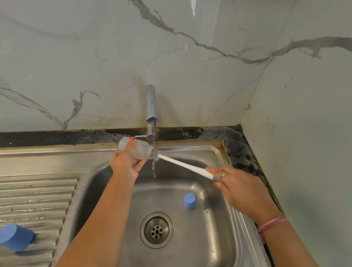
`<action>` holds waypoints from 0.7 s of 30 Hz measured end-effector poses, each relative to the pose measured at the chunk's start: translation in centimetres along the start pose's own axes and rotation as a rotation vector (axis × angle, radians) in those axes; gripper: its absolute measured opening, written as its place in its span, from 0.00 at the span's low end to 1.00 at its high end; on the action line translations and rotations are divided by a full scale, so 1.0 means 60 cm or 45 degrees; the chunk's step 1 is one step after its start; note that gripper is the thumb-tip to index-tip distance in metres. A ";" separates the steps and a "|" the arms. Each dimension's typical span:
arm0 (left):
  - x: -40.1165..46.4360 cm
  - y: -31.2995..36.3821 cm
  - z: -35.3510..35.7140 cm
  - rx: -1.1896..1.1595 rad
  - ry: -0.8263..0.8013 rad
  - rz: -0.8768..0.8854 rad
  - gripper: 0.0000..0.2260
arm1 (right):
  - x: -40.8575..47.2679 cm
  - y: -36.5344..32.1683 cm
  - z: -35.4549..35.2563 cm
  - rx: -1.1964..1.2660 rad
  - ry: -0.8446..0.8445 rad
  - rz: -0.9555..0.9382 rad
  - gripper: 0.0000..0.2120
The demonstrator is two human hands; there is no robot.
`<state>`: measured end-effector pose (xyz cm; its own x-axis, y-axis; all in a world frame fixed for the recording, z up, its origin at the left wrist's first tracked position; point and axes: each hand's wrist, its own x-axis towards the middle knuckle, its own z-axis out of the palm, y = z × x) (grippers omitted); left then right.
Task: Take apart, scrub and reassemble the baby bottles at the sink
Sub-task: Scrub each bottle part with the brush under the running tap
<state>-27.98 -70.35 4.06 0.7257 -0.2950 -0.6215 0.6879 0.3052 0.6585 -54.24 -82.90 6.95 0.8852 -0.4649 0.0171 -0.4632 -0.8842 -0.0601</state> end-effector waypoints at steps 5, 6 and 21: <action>0.005 -0.001 -0.005 -0.034 0.016 -0.024 0.28 | -0.014 0.013 0.000 0.120 0.137 0.085 0.19; 0.006 0.000 -0.005 -0.043 0.008 -0.022 0.29 | -0.013 0.011 0.002 0.406 0.005 0.128 0.16; 0.025 0.008 -0.002 0.001 -0.078 -0.055 0.27 | -0.045 -0.004 0.016 1.222 -0.018 0.551 0.07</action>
<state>-26.58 -70.53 3.37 0.6938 -0.3629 -0.6220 0.7186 0.2907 0.6318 -56.48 -81.38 5.98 0.6559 -0.7263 -0.2055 -0.5168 -0.2336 -0.8236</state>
